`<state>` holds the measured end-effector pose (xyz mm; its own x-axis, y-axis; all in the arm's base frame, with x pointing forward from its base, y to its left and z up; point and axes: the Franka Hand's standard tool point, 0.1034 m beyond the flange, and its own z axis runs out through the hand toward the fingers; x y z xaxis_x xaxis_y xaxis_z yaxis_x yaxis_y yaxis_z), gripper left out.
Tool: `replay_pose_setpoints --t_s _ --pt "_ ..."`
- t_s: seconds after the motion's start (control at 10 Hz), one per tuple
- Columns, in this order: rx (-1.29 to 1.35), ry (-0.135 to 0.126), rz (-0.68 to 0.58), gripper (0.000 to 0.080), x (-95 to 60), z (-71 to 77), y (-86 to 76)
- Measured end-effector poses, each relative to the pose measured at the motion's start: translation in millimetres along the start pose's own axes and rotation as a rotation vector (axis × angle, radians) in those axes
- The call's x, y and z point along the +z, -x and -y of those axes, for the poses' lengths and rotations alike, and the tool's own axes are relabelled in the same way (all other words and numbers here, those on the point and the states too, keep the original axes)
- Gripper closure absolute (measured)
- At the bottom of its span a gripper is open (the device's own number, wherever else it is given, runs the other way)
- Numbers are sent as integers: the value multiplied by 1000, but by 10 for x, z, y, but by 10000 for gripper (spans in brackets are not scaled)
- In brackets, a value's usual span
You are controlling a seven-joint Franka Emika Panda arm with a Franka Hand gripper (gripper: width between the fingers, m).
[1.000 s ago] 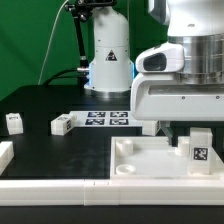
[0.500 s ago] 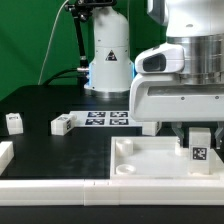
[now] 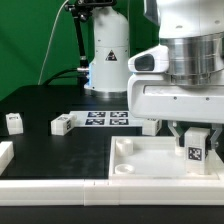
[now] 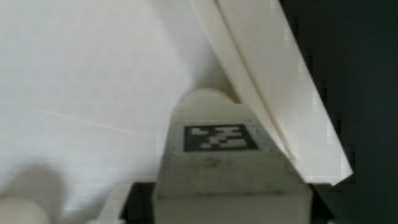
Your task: Assemble one leg
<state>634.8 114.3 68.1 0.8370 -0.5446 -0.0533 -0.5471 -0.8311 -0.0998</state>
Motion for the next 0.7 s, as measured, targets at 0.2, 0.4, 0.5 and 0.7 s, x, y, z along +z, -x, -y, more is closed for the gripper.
replay_pose_setpoints --t_s 0.2,0.4,0.5,0.7 --pt "255 -17 4 509 2 4 1" --pt "470 -14 6 509 9 18 25" --pt "574 -14 5 509 13 24 33" --pt "805 -19 10 509 12 33 35"
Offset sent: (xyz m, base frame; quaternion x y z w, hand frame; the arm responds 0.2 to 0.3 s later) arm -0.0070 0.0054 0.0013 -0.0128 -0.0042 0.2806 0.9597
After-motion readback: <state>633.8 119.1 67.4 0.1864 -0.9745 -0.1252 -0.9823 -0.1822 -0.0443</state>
